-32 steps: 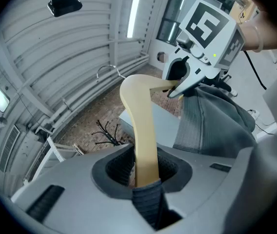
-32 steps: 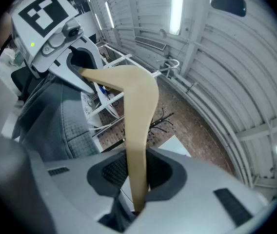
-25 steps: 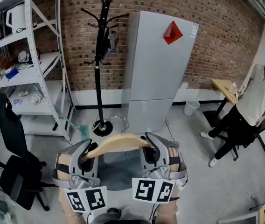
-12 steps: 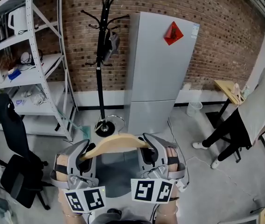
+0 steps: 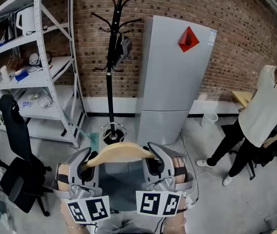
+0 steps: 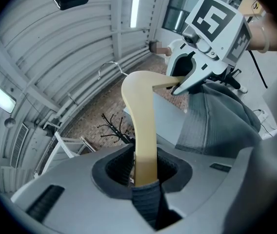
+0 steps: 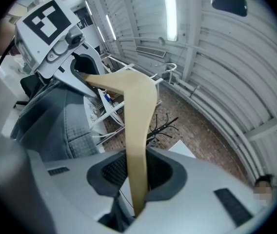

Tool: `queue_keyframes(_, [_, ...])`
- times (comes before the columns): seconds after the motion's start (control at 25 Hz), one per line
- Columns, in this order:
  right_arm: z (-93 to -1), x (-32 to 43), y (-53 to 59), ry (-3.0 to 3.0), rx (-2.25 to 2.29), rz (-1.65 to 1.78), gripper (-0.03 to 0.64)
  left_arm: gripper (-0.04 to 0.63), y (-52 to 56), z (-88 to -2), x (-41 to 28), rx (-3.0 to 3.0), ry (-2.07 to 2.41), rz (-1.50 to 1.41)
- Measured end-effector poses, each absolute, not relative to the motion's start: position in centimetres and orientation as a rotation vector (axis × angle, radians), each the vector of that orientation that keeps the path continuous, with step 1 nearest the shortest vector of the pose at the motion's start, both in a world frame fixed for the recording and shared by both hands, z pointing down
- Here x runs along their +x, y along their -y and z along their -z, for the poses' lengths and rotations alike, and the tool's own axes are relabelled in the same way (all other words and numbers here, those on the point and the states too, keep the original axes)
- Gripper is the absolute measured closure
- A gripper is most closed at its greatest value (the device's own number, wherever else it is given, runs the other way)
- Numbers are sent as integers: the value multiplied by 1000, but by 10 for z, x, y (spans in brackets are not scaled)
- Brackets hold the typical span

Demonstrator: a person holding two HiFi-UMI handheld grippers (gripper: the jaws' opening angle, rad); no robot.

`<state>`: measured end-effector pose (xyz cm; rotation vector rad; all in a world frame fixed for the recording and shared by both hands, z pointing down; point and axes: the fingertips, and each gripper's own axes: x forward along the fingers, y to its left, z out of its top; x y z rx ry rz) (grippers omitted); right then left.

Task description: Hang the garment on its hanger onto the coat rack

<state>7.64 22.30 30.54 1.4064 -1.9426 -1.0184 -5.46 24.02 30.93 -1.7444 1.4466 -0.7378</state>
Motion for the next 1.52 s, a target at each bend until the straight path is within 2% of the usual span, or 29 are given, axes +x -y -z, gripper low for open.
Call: queue_keyframes(1.52, [-318, 14, 22, 1842, 1461, 970, 532, 508, 21, -327, -116, -1844, -1330, 685])
